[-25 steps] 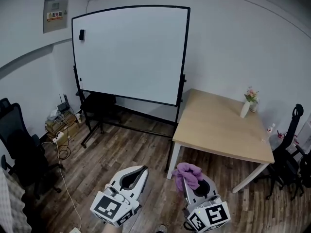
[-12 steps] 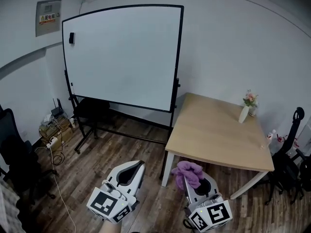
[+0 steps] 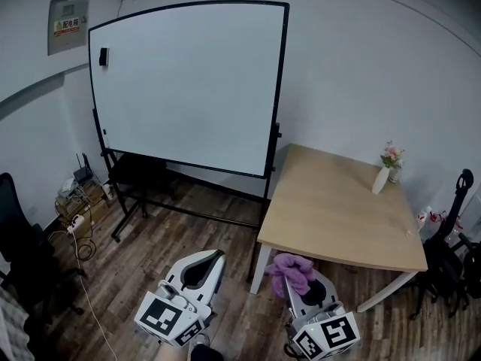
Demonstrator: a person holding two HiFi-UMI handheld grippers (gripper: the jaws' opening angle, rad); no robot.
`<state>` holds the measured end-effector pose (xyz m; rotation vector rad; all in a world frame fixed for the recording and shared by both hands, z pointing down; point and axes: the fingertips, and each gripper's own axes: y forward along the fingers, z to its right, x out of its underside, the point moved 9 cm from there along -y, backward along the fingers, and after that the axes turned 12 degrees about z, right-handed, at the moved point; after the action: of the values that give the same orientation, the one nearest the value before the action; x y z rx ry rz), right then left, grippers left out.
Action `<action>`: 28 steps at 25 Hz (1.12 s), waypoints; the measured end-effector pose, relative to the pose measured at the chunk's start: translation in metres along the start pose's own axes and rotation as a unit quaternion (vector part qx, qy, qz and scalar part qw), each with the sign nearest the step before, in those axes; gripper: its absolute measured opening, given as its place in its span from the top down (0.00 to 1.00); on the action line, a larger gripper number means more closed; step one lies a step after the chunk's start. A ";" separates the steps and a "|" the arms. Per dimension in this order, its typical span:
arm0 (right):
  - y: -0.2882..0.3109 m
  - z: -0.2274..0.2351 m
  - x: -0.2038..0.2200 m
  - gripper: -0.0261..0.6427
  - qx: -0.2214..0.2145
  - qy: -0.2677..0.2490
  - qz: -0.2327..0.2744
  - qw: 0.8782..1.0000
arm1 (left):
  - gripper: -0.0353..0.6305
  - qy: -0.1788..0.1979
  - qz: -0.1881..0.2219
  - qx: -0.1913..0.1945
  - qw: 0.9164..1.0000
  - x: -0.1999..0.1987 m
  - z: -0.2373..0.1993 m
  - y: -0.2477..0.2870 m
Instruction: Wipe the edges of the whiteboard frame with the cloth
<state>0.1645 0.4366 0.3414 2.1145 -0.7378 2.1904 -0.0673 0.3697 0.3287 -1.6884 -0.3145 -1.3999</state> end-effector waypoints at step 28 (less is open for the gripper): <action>0.215 -0.035 0.067 0.83 0.104 -0.005 0.020 0.994 | 0.92 -0.026 0.001 0.101 0.994 0.033 -0.237 0.081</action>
<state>0.0563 0.2364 0.3366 2.2213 -0.5801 2.3752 -0.1568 0.1342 0.3110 -1.5592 -0.4693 -1.2789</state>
